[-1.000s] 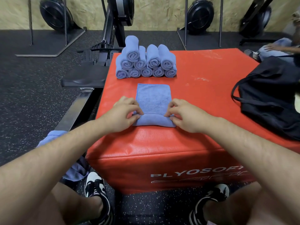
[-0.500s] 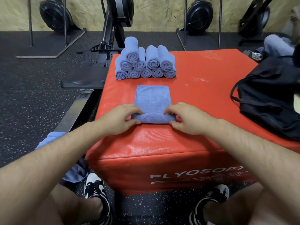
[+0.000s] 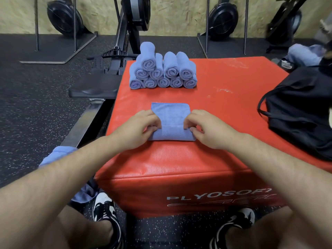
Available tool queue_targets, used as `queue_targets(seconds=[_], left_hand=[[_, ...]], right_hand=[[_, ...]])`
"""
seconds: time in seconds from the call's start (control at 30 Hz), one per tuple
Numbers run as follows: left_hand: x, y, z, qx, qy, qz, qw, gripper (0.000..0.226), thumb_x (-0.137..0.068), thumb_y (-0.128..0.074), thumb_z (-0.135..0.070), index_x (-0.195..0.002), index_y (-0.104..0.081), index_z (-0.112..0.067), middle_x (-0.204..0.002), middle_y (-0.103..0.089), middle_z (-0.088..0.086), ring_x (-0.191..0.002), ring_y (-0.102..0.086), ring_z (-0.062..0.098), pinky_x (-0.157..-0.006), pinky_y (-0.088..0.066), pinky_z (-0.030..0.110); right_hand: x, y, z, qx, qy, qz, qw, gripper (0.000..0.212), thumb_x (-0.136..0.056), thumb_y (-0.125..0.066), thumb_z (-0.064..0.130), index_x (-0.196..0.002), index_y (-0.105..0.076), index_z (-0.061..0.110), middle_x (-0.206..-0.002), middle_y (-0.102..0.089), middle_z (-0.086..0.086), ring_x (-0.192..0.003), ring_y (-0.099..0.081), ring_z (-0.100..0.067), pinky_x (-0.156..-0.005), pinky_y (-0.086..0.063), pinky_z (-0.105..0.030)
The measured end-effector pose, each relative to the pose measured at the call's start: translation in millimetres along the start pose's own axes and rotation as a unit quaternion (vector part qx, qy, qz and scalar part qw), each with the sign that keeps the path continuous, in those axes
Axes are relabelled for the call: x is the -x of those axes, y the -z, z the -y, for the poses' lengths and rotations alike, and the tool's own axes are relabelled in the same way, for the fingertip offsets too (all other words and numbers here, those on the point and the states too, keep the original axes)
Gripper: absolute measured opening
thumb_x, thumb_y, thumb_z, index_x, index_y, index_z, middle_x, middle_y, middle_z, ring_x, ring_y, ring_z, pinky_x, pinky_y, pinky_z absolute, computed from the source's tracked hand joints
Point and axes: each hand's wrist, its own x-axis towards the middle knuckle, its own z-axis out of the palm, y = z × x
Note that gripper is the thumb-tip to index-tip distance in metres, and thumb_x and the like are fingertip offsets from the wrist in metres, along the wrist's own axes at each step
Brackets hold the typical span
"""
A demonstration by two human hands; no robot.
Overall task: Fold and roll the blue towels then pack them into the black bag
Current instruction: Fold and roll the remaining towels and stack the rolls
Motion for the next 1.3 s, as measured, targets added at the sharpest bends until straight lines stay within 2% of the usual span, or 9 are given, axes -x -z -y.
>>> queue_targets(seconds=[0.13, 0.23, 0.37, 0.47, 0.6, 0.7, 0.9, 1.07, 1.3], left_hand=[[1, 2, 2, -0.049, -0.026, 0.011, 0.998, 0.015, -0.091, -0.063, -0.024, -0.105, -0.067, -0.018, -0.097, -0.059, -0.006, -0.091, -0.057, 0.019, -0.084, -0.049, 0.039], [3, 2, 8, -0.088, 0.015, 0.065, 0.994, 0.050, -0.085, -0.068, -0.053, -0.121, -0.061, -0.020, -0.109, -0.056, -0.006, -0.102, -0.056, 0.019, -0.088, -0.048, 0.038], [-2, 4, 6, -0.038, 0.019, 0.057, 0.997, 0.043, -0.084, -0.078, -0.030, -0.120, -0.065, -0.011, -0.102, -0.058, -0.006, -0.100, -0.056, 0.016, -0.090, -0.039, 0.017], [-3, 13, 4, 0.010, 0.056, 0.095, 0.994, 0.038, -0.088, -0.074, -0.029, -0.120, -0.067, -0.011, -0.102, -0.057, -0.011, -0.093, -0.048, 0.000, -0.082, -0.030, 0.002], [-3, 10, 4, 0.043, 0.098, 0.122, 0.987, 0.043, -0.086, -0.054, -0.044, -0.111, -0.072, -0.013, -0.102, -0.060, -0.001, -0.103, -0.048, 0.017, -0.094, -0.033, 0.023], [-5, 3, 4, 0.029, 0.107, 0.078, 0.991, 0.042, -0.087, -0.050, -0.042, -0.109, -0.072, -0.013, -0.104, -0.049, -0.003, -0.103, -0.040, 0.015, -0.101, -0.033, 0.032], [-15, 2, 1, -0.019, 0.016, -0.002, 1.000, 0.026, -0.090, -0.049, -0.012, -0.105, -0.065, -0.025, -0.102, -0.055, -0.007, -0.091, -0.049, 0.018, -0.084, -0.045, 0.046], [-17, -1, 10, -0.126, 0.033, 0.049, 0.990, 0.049, -0.083, -0.060, -0.063, -0.117, -0.060, -0.029, -0.107, -0.055, -0.009, -0.099, -0.051, 0.015, -0.080, -0.042, 0.036], [-33, 8, 14, -0.031, 0.090, 0.120, 0.988, 0.051, -0.080, -0.071, -0.056, -0.121, -0.061, -0.027, -0.117, -0.060, -0.011, -0.113, -0.052, 0.010, -0.091, -0.033, 0.032]], right_hand=[[2, -1, 1, 0.061, 0.018, 0.003, 0.998, 0.019, -0.082, -0.059, 0.011, -0.099, -0.063, 0.017, -0.096, -0.061, 0.003, -0.092, -0.056, -0.022, -0.084, -0.048, -0.038], [3, -2, -4, 0.081, -0.005, 0.036, 0.996, 0.032, -0.081, -0.070, 0.027, -0.110, -0.061, 0.018, -0.105, -0.063, 0.003, -0.099, -0.056, -0.022, -0.089, -0.047, -0.038], [-2, 2, -4, 0.052, -0.039, 0.048, 0.997, 0.034, -0.080, -0.069, 0.025, -0.113, -0.061, 0.021, -0.108, -0.066, 0.002, -0.099, -0.060, -0.019, -0.088, -0.049, -0.040], [-1, 14, -1, -0.019, -0.079, 0.089, 0.993, 0.038, -0.081, -0.071, 0.026, -0.114, -0.053, 0.026, -0.104, -0.064, 0.007, -0.072, -0.055, 0.005, -0.073, -0.045, -0.025], [-1, 17, 2, -0.053, -0.109, 0.105, 0.987, 0.028, -0.082, -0.068, 0.022, -0.107, -0.055, 0.029, -0.093, -0.067, 0.009, -0.061, -0.053, 0.004, -0.068, -0.047, -0.029], [-6, 10, -3, -0.043, -0.114, 0.082, 0.989, 0.027, -0.083, -0.063, 0.019, -0.109, -0.063, 0.027, -0.100, -0.066, 0.006, -0.086, -0.059, -0.012, -0.087, -0.049, -0.035], [-15, 7, -2, -0.002, -0.038, -0.007, 0.999, 0.029, -0.080, -0.057, 0.003, -0.100, -0.065, 0.020, -0.100, -0.055, 0.004, -0.094, -0.052, -0.020, -0.090, -0.046, -0.038], [-19, 4, -8, 0.081, -0.031, 0.046, 0.995, 0.038, -0.082, -0.066, 0.039, -0.115, -0.061, 0.021, -0.109, -0.059, 0.003, -0.103, -0.052, -0.021, -0.093, -0.047, -0.039], [-27, 16, -6, -0.009, -0.078, 0.092, 0.993, 0.043, -0.078, -0.073, 0.033, -0.116, -0.054, 0.029, -0.106, -0.064, 0.008, -0.091, -0.059, -0.014, -0.083, -0.048, -0.033]])
